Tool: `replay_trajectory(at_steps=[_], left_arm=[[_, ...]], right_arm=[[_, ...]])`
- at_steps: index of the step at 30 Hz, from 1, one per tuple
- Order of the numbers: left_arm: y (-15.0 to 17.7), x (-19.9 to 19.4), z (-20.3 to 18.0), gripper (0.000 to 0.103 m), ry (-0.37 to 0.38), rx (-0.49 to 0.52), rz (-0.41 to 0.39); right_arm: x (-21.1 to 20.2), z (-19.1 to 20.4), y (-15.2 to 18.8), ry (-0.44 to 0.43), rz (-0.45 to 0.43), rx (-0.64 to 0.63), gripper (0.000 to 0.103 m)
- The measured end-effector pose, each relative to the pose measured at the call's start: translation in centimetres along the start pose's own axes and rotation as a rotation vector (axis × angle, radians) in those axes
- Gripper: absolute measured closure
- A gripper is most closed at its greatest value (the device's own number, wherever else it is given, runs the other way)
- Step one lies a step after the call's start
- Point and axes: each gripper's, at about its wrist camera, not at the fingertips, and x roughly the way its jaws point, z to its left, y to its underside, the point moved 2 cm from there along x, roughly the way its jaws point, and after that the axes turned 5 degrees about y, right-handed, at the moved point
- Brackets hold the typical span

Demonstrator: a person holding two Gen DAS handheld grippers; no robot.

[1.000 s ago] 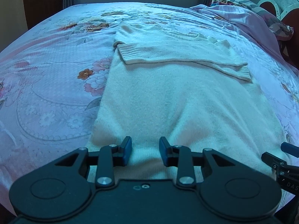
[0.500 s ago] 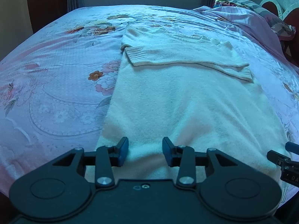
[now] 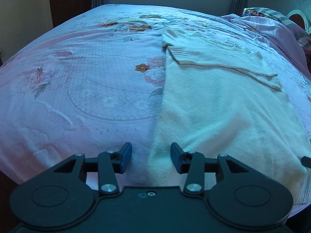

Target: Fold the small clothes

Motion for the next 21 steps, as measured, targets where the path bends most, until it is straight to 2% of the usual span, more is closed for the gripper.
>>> replay_trajectory(at_steps=[5,13,21], left_arm=[[0.5,-0.4,0.0,0.06,0.006,0.018,0.012],[1.4,-0.7,0.4,0.059,0.019,-0.008,0.033],[2.1,-0.9,0.6,0.062,0.043,-0.036,0.041]], right_arm=[[0.2,0.2,-0.3,0.017,0.032,-0.005,0.032],[0.0,-0.2,0.0,0.009,0.036,0.008,0.031],[-0.2,-0.5,0.6,0.015,0.038,0.014,0.027]])
